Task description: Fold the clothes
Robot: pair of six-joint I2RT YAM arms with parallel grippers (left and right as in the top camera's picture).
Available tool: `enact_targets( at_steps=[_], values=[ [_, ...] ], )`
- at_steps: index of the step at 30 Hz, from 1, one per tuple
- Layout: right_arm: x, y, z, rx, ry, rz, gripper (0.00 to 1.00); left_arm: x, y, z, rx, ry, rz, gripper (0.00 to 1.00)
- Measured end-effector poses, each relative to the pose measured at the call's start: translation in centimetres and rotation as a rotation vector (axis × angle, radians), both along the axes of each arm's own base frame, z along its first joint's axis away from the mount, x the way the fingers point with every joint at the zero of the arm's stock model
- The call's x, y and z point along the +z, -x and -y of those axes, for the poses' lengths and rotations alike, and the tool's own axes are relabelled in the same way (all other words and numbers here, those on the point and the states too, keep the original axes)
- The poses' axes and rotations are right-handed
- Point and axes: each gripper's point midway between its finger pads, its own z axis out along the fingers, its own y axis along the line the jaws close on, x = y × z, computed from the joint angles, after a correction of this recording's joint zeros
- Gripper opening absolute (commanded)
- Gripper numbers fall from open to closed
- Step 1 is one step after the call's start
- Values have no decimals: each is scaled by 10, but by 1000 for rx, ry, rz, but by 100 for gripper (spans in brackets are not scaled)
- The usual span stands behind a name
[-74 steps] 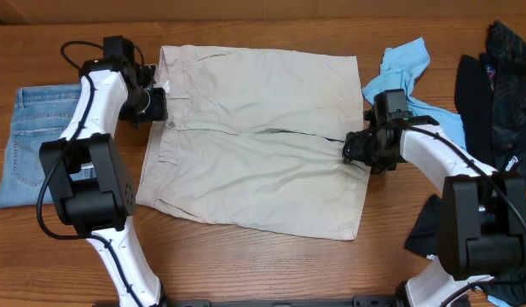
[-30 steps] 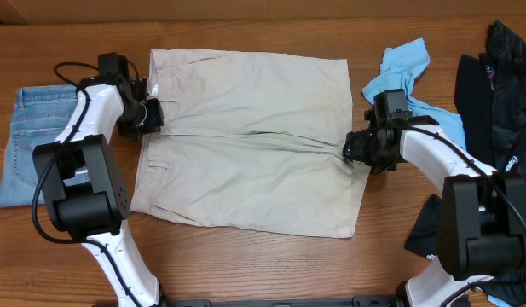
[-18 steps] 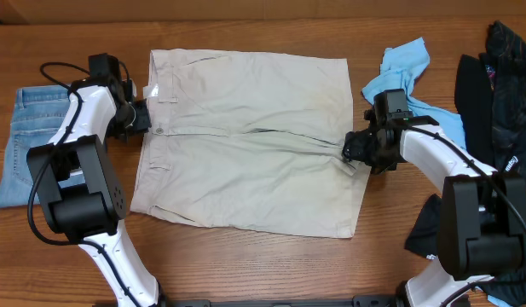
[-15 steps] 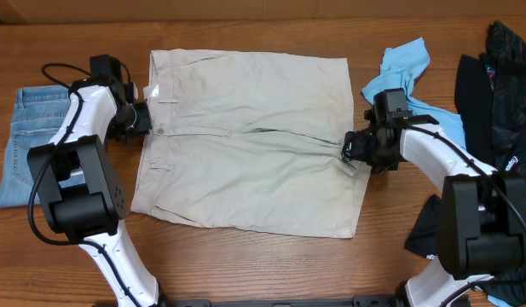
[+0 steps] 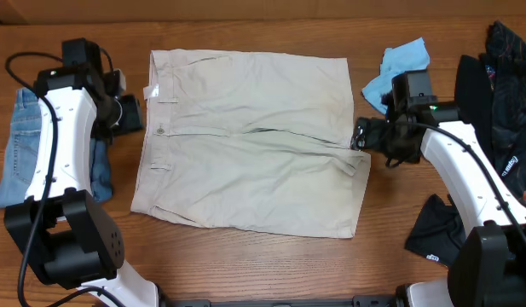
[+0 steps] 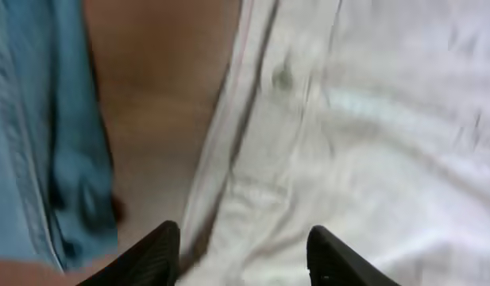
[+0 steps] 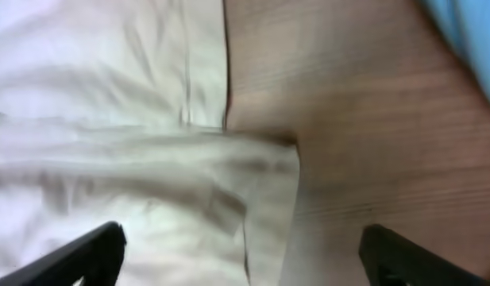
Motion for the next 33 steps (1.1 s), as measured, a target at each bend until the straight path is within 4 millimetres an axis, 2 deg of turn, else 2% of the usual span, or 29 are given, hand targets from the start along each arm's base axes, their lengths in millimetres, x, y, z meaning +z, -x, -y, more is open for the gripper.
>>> enact_targets(
  at_steps=[8,13,16,21,24,25,27,28,33],
  values=[
    [-4,40,-14,-8,-90,-172,100,-13,50,15,35,68,-210,53],
    [-8,47,-17,-36,-67,-192,100,-23,60,20,35,92,-241,53],
    [-12,57,-22,-45,-38,-181,100,-28,70,24,34,97,-209,54],
    [-7,71,-35,-47,-35,-74,100,-14,92,33,38,99,-41,56],
    [-7,87,-46,-43,-36,-33,100,-10,105,38,59,104,46,59],
    [-9,95,-49,-42,-31,-34,100,-12,109,40,71,106,72,59],
    [-17,112,-56,-40,-24,-62,100,-20,120,43,103,113,97,69],
    [-21,118,-58,-45,-21,-79,100,-24,122,43,120,117,111,71],
    [-46,150,-54,-138,7,-191,100,-54,133,45,202,133,115,73]
  ],
)
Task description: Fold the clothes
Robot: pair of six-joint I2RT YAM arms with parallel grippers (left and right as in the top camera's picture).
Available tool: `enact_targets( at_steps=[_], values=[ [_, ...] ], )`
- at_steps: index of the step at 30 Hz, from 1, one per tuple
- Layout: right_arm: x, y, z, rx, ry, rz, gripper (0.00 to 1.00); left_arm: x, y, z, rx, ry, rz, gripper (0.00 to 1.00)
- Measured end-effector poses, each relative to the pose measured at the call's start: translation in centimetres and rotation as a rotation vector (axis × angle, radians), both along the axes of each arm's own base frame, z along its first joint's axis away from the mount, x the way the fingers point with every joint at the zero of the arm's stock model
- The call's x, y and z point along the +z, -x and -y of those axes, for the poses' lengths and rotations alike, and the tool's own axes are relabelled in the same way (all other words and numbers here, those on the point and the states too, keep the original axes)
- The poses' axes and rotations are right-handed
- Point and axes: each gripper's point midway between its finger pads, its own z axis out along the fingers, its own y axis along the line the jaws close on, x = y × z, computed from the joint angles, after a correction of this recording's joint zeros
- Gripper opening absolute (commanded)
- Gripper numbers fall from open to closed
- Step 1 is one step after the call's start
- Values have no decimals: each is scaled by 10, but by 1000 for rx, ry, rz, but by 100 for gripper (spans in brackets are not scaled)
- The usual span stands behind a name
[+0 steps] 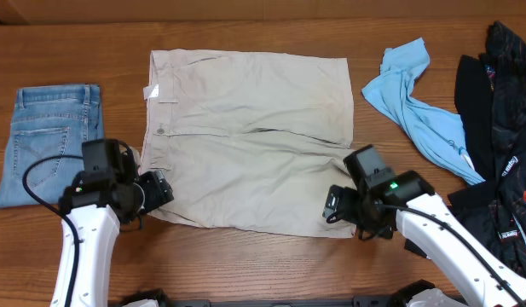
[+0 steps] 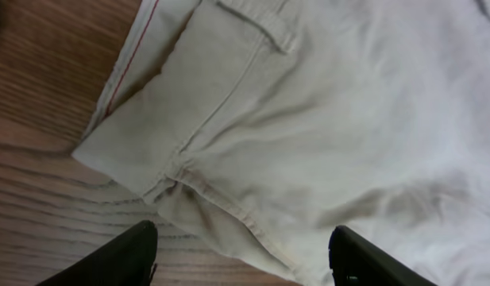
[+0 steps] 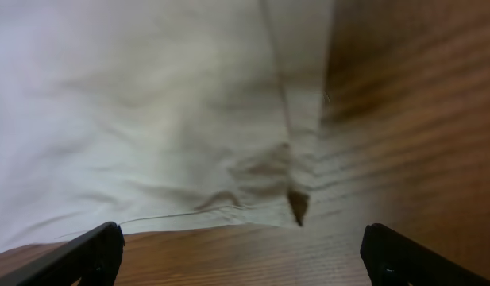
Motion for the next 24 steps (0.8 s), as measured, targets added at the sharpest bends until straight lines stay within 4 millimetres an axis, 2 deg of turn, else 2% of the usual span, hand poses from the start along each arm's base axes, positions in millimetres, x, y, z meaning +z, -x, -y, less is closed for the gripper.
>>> enact_targets(
  at_steps=[3,7,12,16,24],
  values=[
    [-14,14,6,-65,15,-48,100,-13,2,0,35,6,-1,73],
    [-28,14,4,-89,-7,-34,95,-22,2,-7,90,-18,4,80],
    [-39,15,-2,-77,-52,-19,95,-25,0,-20,168,-73,13,81],
    [-40,17,-3,-76,-58,-27,94,-26,0,-26,215,-94,13,82],
    [-40,15,-4,-62,-62,-17,94,-55,11,-34,336,-113,19,78]
  ],
)
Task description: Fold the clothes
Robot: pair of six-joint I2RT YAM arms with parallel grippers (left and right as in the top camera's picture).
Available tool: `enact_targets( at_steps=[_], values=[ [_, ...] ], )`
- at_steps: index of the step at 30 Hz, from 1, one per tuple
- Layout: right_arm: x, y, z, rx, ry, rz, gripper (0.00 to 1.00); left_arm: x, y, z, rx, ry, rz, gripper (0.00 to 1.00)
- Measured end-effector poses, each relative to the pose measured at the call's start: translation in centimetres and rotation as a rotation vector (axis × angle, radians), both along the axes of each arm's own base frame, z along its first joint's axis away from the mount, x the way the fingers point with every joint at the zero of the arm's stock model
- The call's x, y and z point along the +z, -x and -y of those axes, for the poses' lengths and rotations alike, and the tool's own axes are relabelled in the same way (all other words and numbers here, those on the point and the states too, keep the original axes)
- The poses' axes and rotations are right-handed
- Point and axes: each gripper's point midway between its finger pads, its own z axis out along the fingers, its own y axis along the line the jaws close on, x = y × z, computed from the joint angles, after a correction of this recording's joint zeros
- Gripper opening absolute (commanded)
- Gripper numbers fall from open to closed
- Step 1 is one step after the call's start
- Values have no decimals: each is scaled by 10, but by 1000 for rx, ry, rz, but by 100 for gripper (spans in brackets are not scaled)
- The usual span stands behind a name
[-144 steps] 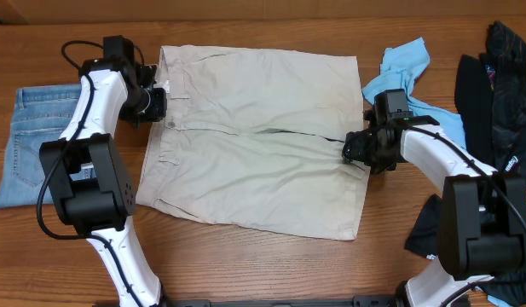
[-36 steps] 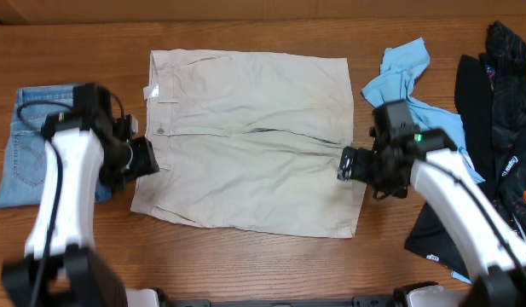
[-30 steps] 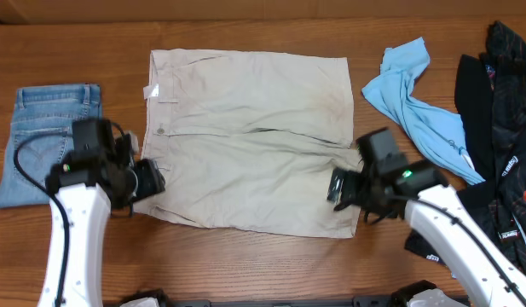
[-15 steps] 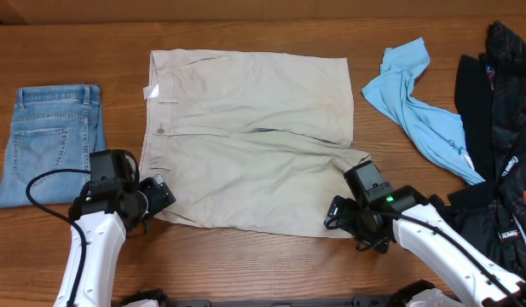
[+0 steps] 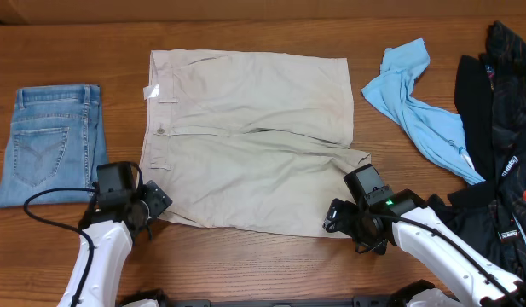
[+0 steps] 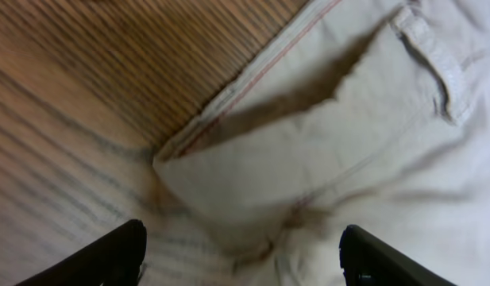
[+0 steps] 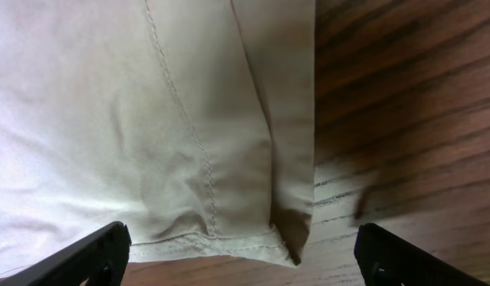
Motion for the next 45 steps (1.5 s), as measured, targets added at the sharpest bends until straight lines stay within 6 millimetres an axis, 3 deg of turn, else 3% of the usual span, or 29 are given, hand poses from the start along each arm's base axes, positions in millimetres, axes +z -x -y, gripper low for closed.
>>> enact_targets(
  at_steps=[3,9,13,16,19,28,31,33,34,38,39,42,45],
  values=[
    [0,0,0,7,0,1,94,-6,-4,-2,44,4,43,74],
    [0,0,0,12,0,3,92,-11,-10,-4,87,5,99,50],
    [0,0,0,12,0,3,93,-13,-9,-4,93,4,106,17],
    [0,0,0,13,0,2,92,-14,-8,-4,89,2,101,8],
    [0,0,0,13,2,3,92,-16,-5,-4,88,3,87,5],
    [0,-2,0,12,2,11,90,-17,8,-1,87,10,32,14],
    [0,-1,0,12,2,6,82,-18,10,-1,85,9,20,15],
    [0,1,1,12,2,-2,72,-19,11,-1,85,9,15,15],
    [0,2,1,17,3,-7,62,-19,12,-1,85,10,11,15],
    [-1,3,0,16,0,-8,40,-20,16,0,86,12,-7,15],
    [-1,2,0,16,1,-7,26,-20,17,0,85,13,-11,15],
    [-4,2,0,17,4,-15,4,-20,17,0,72,8,-16,14],
    [-9,4,1,14,12,-36,4,-20,18,0,63,7,-21,4]
  ],
)
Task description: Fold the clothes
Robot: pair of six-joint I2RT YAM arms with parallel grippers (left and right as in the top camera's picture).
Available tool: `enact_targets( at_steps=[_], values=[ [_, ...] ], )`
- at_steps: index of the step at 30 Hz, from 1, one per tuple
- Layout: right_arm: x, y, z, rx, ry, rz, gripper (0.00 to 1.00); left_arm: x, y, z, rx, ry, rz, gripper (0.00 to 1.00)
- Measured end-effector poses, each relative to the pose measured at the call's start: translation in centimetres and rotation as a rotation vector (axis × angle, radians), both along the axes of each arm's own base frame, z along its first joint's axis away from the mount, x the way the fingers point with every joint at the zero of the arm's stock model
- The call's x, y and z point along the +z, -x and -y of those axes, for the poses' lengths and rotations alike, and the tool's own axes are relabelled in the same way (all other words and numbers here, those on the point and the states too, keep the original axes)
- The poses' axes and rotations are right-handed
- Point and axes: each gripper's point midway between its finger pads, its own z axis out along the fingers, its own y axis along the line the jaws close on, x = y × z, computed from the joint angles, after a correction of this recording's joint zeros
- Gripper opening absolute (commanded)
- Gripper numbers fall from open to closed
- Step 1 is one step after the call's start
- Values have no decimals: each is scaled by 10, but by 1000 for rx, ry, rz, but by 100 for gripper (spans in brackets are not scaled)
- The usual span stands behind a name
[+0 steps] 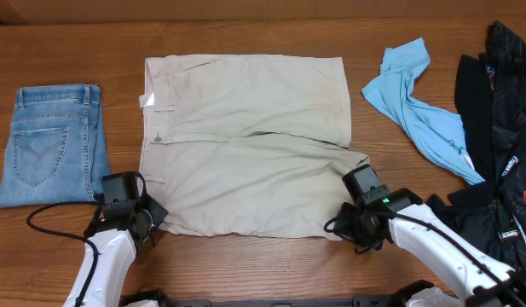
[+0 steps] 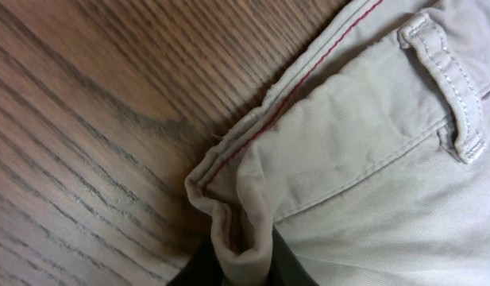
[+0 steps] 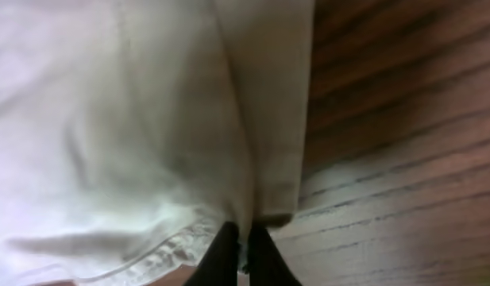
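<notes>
Beige shorts (image 1: 245, 141) lie spread flat in the middle of the wooden table, waistband to the left, leg hems to the right. My left gripper (image 1: 141, 217) is at the shorts' near-left waistband corner and is shut on it; the pinched corner (image 2: 243, 242) bunches between the black fingers. At the near-right hem corner my right gripper (image 1: 343, 228) is shut on the hem (image 3: 264, 210), whose fabric (image 3: 149, 119) fills the right wrist view.
Folded blue jeans (image 1: 49, 143) lie at the left. A light blue shirt (image 1: 416, 89) and dark garments (image 1: 497, 128) are piled at the right. Bare wood (image 1: 245, 264) runs along the near edge.
Both grippers were open over the shorts' near corners; now each is shut on its corner. The shorts' near edge has drawn slightly away from the front, and the cloth shifted a little.
First both grippers were open at the shorts' mid left and right edges. Then they stood open over the near-left and near-right corners, and lower over them after that. Now each pinches its corner of the shorts.
</notes>
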Motion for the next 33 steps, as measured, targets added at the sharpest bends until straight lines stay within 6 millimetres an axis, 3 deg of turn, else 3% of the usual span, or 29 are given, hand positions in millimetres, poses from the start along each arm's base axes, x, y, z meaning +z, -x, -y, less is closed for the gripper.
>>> enact_targets(
  at_steps=[4,7,11,13,18,24,28,33],
  values=[
    [0,0,0,-1,1,-3,4,1,4,1,-26,-2,-29,4],
    [1,7,5,-10,18,-39,4,5,19,4,-60,6,-114,4],
    [20,6,17,-43,54,-37,4,29,24,5,-119,4,-171,4],
    [36,-2,21,-57,62,-4,4,46,17,4,-140,-5,-152,4],
    [100,-33,29,-93,47,192,4,89,12,3,-181,-23,-114,4],
    [167,-39,46,-139,34,347,4,112,29,12,-204,2,-106,4],
    [197,-39,52,-143,33,427,4,127,33,22,-225,26,-22,4],
    [227,-54,51,-90,32,546,4,148,30,25,-234,6,104,4]
  ],
)
